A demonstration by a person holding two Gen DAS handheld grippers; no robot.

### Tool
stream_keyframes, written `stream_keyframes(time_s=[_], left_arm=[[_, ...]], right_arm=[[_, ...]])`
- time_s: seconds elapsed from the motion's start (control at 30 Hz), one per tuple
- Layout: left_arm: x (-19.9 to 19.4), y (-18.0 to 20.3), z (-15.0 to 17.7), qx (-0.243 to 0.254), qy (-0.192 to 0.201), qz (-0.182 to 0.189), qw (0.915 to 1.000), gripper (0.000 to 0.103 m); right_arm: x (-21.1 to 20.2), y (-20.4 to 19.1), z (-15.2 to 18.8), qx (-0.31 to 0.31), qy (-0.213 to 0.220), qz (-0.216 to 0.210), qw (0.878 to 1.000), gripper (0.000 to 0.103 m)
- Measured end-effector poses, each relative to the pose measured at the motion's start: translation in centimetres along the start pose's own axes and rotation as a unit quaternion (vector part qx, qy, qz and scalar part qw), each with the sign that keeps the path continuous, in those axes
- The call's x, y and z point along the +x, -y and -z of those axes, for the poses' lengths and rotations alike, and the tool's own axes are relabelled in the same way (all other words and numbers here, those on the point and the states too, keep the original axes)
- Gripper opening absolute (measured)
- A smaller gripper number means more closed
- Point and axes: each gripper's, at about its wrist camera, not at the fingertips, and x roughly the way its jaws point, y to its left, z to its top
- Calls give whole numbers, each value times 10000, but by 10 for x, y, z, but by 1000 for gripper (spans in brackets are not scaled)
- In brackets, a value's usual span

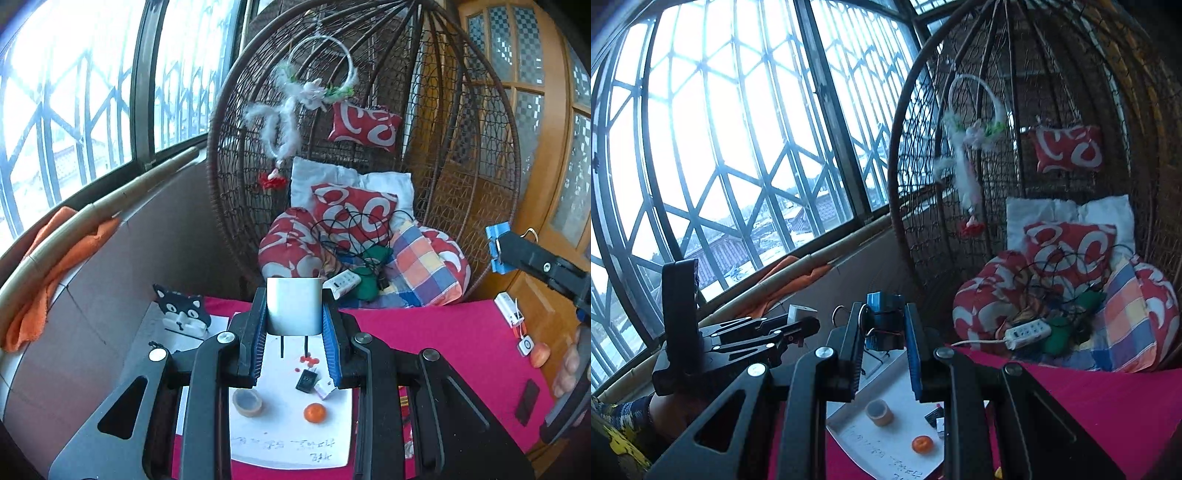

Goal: Organize rigid objects
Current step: 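Lift and carry the white plug and blue clip toward the tray with both tools, then lower the white plug into the tray and open the left tool while the right tool releases the clip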

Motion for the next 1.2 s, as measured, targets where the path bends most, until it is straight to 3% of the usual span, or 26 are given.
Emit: stream_keyframes(time_s=[0.4,0.6,0.77,0.93,1.07,1.2], left_arm=[[46,-33,8,-19,-496,87,9987,26],[103,-46,20,36,-925,369,9950,26],[170,-58,48,-144,-1812,426,9824,26],[221,-55,93,190,-2664,128,9636,26],[241,-57,120,323,-3045,-73,9519,26],[250,-62,128,243,-3219,-208,9462,26]], right_arm=[[68,2,16,120,-610,57,9981,19],[115,11,34,86,-1117,271,9933,19],[163,26,68,124,-1783,582,9822,19],[198,40,107,246,-2420,839,9663,19],[219,49,134,283,-2831,1033,9531,19],[228,55,152,327,-3066,1188,9438,19]])
